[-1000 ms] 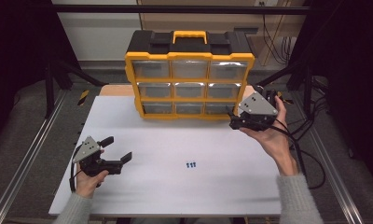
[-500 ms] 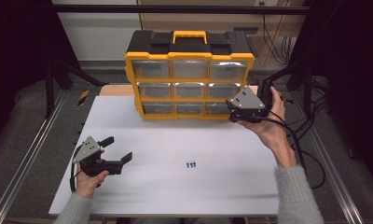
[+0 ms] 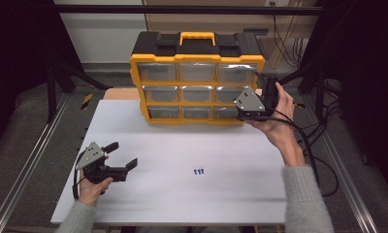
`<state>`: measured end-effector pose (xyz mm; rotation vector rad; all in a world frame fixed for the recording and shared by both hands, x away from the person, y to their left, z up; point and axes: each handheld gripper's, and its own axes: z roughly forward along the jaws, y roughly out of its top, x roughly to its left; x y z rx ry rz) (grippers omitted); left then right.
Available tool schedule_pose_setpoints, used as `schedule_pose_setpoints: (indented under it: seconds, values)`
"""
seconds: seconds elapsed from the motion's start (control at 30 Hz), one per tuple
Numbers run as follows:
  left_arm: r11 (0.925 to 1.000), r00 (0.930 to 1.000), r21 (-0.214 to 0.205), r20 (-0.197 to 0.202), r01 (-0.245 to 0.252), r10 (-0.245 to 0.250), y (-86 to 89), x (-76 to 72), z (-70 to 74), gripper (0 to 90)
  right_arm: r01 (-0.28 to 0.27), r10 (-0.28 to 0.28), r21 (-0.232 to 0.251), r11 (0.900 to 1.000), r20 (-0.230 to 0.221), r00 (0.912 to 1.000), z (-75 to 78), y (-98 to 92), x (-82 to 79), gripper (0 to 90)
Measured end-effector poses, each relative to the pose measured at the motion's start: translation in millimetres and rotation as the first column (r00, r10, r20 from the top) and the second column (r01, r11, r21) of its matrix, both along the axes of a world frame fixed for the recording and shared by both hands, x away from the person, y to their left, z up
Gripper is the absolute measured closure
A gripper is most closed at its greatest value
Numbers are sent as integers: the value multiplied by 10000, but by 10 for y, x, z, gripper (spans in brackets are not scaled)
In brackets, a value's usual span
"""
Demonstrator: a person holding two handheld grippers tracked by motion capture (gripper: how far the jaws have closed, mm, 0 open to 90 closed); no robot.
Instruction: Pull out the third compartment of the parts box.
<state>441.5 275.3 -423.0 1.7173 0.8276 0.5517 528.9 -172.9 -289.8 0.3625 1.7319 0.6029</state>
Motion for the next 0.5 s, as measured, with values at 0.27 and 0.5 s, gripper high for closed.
schedule_pose_setpoints:
  seconds: [0.27, 0.5]
  values:
    - [10000, 10000, 2, -7, 8, -8, -2, 2, -2, 26, 63, -44, -690, 9976, 267, 9996, -10, 66, 68, 53]
    - [10000, 10000, 15, -2, 14, -14, -2, 2, -2, 26, 55, 13, -1381, 9904, 489, 9988, -14, 110, 150, 70]
